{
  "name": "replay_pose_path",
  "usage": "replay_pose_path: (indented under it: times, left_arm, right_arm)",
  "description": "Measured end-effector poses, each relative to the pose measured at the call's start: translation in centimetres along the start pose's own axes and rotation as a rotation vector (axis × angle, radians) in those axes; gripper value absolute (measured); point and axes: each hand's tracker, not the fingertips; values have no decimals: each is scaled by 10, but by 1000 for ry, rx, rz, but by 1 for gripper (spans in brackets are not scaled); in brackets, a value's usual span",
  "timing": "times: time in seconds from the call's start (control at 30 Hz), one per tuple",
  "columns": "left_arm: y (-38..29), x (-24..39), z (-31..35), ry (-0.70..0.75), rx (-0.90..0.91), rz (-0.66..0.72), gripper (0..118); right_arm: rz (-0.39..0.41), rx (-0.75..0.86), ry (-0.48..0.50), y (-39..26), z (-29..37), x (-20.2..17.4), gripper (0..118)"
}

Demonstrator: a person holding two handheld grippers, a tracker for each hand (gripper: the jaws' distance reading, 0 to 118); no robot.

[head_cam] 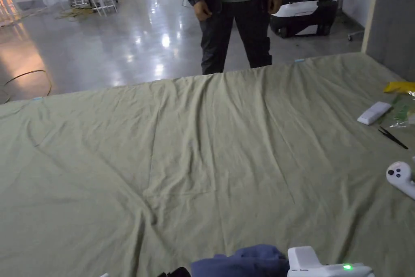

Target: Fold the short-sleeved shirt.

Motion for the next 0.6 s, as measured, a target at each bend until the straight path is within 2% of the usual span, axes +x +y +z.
replay_pose_path:
  times: [0.03, 0.1, 0.27, 0.37, 0.4, 0.43, 0.47, 0.5, 0.53, 0.6]
  left_arm:
    - [0, -8, -1, -42, -13, 35, 104]
    - [1, -24, -8, -78, -18, 95, 105]
    - [1, -57, -64, -162, -156, 146, 105]
    - [-7, -58, -103, -73, -283, 140, 103]
    - [-10, -54, -110, -72, -308, 112, 98]
    - [-13, -46, -114, -120, -309, 77, 85]
    - [-14, -38, -122, -124, -351, 49, 62]
    - [-17, -30, -129, -69, -365, 13, 46]
    - [-17, -25, -134, -11, -365, -23, 39]
    - [-12, -27, -134, 8, -366, 7, 34]
  right_arm:
    - [-21, 18, 8, 1, 3, 3, 0]
    - [-108, -8, 31, 6, 7, 6, 0]
    - [-78, -25, 21, 6, 6, 3, 0]
    - [-65, -28, 13, 7, 6, 2, 0]
    - [-67, -28, 13, 6, 6, 2, 0]
    - [-69, -28, 14, 6, 6, 2, 0]
    - [-72, -27, 15, 6, 6, 2, 0]
    - [-72, -26, 14, 6, 6, 2, 0]
    - [-71, -24, 13, 4, 7, 2, 0]
    - [-63, -12, 19, 3, 12, 2, 0]
